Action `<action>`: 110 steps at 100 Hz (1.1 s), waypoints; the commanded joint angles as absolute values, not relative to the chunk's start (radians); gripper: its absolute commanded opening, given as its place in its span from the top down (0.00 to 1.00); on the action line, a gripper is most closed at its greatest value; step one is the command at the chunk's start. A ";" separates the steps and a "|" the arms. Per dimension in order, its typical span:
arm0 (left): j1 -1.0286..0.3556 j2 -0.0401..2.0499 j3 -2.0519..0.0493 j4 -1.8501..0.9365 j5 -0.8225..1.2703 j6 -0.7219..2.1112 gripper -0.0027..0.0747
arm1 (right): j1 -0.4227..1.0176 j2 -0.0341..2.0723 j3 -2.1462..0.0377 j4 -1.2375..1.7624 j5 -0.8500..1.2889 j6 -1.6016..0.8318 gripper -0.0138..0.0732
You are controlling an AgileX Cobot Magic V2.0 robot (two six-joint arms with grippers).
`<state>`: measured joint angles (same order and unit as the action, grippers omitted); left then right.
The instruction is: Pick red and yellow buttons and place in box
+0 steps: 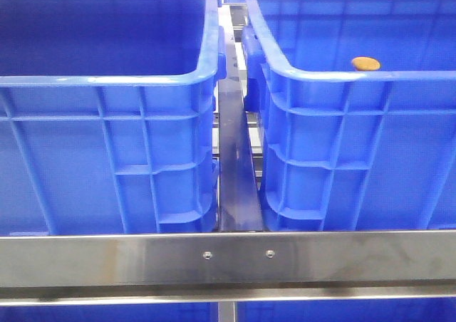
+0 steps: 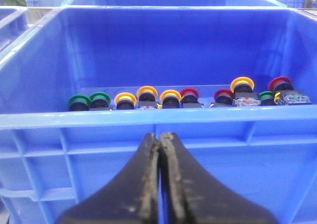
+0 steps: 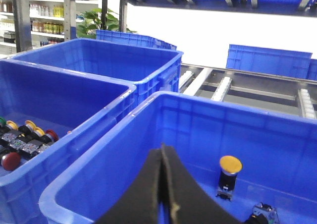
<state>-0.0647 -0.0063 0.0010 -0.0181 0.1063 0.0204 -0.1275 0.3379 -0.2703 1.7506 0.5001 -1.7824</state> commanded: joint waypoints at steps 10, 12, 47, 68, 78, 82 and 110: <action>-0.062 -0.035 0.052 -0.026 0.025 0.008 0.99 | -0.126 0.320 -0.307 1.680 0.452 -1.718 0.92; -0.062 -0.035 0.052 -0.026 0.025 0.008 0.99 | -0.126 0.317 -0.309 1.643 0.447 -1.677 0.92; -0.062 -0.035 0.052 -0.026 0.025 0.008 0.99 | -0.119 0.311 -0.377 0.603 0.387 -0.583 0.92; -0.062 -0.035 0.052 -0.026 0.025 0.008 0.99 | -0.003 0.309 -0.366 0.168 0.132 -0.159 0.92; -0.062 -0.035 0.052 -0.026 0.025 0.008 0.99 | 0.059 0.309 -0.318 0.031 -0.102 -0.092 0.92; -0.062 -0.035 0.052 -0.026 0.025 0.008 0.99 | 0.065 0.309 -0.293 0.013 -0.167 -0.085 0.92; -0.062 -0.035 0.052 -0.026 0.025 0.008 0.99 | 0.021 0.288 -0.144 0.020 -0.210 -0.075 0.92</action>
<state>-0.0647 -0.0063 0.0010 -0.0181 0.1063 0.0188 0.0362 0.2991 -0.1523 0.0322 -0.1111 -0.0838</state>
